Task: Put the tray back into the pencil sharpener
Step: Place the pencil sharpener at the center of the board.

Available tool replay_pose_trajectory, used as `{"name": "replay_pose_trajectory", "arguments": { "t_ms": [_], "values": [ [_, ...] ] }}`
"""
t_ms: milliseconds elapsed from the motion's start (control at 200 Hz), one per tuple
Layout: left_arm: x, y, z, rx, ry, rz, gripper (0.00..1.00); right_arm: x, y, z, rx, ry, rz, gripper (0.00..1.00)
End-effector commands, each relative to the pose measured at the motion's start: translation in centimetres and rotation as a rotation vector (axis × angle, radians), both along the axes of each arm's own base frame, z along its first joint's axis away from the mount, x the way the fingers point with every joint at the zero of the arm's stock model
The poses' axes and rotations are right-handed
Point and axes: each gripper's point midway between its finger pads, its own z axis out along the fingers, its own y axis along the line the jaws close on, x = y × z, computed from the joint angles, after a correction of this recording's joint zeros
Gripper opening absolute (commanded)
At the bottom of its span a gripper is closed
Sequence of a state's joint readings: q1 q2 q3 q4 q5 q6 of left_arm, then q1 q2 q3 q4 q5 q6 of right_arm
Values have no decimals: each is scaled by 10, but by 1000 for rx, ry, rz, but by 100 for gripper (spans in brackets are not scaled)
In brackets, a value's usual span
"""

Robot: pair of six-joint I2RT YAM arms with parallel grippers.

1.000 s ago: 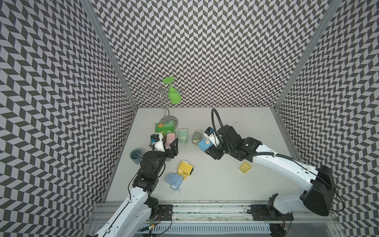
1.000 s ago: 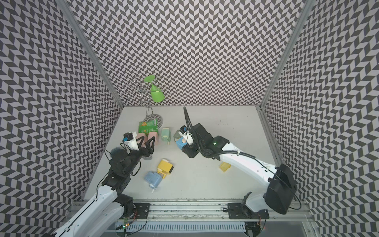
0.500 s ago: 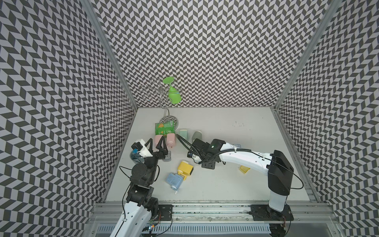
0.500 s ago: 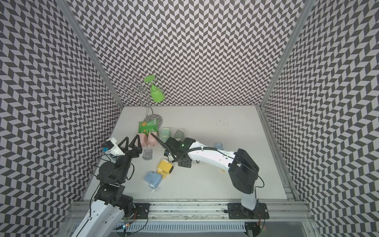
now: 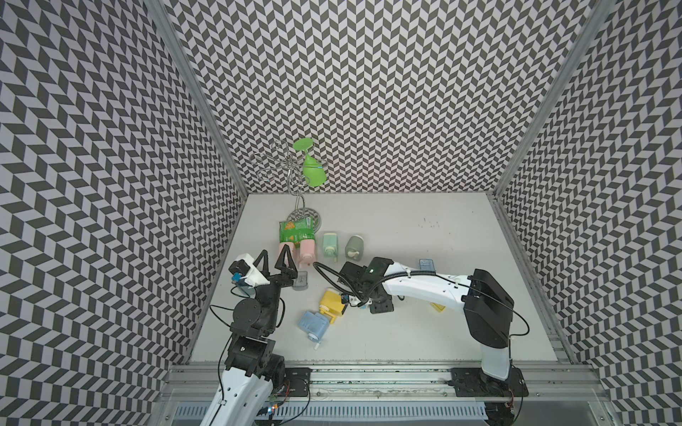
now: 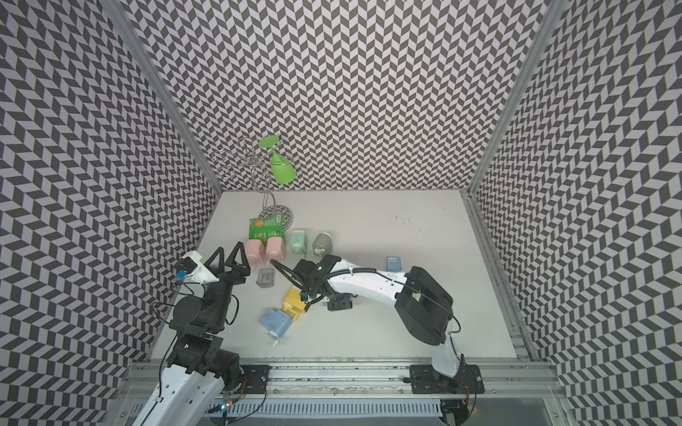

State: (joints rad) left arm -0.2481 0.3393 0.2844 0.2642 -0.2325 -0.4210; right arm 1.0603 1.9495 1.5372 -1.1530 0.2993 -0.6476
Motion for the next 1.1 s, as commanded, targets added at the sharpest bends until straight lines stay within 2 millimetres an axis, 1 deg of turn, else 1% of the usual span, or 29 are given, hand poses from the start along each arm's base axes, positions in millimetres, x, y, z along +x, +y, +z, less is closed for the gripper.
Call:
{"name": "replay_pose_trajectory", "arguments": {
  "t_ms": [0,195,346,556,591,676,751,921,1097],
  "values": [
    [-1,1,-3,-2,0,8,79,1,6,6,11,34,59,37],
    [-1,-1,-4,0,0,1,79,5,1,-8,-28,49,50,43],
    [-2,-1,-3,-1,-3,-1,79,13,1,-10,-39,19,52,49],
    [-2,-2,-3,2,-5,-8,79,24,8,-4,-20,-34,58,66],
    [-2,-3,-3,2,-6,-9,79,26,8,-2,-15,-44,58,71],
    [-2,-3,-3,3,-9,-13,79,28,12,1,0,-59,64,80],
    [-2,-4,-3,5,-10,-16,79,30,13,3,4,-63,64,82],
    [-2,-4,-4,7,-8,-18,79,32,14,6,3,-77,68,83],
    [-1,-5,-3,12,-11,-23,79,27,18,13,39,-66,67,85]
  ]
}}
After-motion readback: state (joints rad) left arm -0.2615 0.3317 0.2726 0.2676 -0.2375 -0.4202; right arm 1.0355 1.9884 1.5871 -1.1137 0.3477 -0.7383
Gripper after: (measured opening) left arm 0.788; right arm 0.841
